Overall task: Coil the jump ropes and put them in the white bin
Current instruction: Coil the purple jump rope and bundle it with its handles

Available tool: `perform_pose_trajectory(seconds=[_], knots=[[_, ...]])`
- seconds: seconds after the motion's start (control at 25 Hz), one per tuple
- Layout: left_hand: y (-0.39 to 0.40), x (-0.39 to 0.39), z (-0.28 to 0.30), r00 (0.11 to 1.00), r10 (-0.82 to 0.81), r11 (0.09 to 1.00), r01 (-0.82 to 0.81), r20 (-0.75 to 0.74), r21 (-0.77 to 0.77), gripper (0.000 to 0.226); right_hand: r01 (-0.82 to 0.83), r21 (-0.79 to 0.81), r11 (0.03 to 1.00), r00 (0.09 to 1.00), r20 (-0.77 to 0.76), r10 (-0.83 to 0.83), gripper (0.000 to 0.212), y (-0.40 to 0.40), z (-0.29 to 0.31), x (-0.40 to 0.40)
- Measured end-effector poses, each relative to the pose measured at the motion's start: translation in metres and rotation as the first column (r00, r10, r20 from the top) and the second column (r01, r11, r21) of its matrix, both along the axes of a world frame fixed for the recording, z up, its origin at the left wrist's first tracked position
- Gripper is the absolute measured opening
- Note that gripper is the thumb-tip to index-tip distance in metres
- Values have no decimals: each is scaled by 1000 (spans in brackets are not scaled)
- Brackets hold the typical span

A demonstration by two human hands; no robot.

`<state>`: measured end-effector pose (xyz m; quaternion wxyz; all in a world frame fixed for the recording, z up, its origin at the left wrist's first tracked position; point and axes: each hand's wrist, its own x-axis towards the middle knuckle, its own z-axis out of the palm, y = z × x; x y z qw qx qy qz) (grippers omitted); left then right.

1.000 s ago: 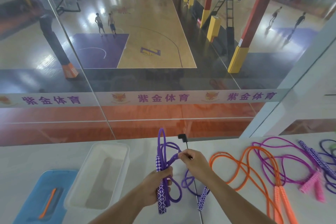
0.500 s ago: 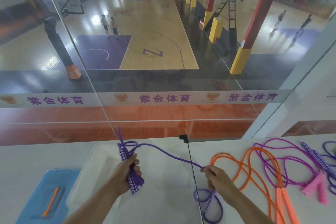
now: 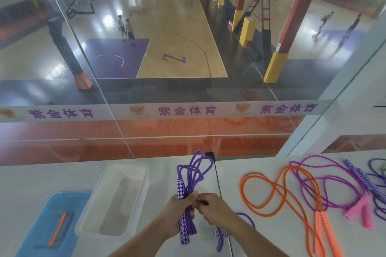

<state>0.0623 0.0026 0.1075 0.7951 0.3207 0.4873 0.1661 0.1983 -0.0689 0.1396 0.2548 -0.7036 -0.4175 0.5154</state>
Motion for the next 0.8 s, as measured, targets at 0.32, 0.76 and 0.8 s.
perform_pose_trajectory(seconds=[0.32, 0.76, 0.8], knots=[[46, -12, 2, 922, 342, 940, -337, 179, -60, 8, -30, -135, 990, 999, -29, 26, 23, -13, -4, 27], [66, -38, 4, 1000, -24, 999, 25, -13, 37, 29, -98, 10, 995, 994, 43, 97, 22, -18, 18, 74], [57, -32, 6, 995, -94, 994, 95, -19, 48, 32, -101, 43, 994, 993, 63, 98, 22, -10, 22, 69]])
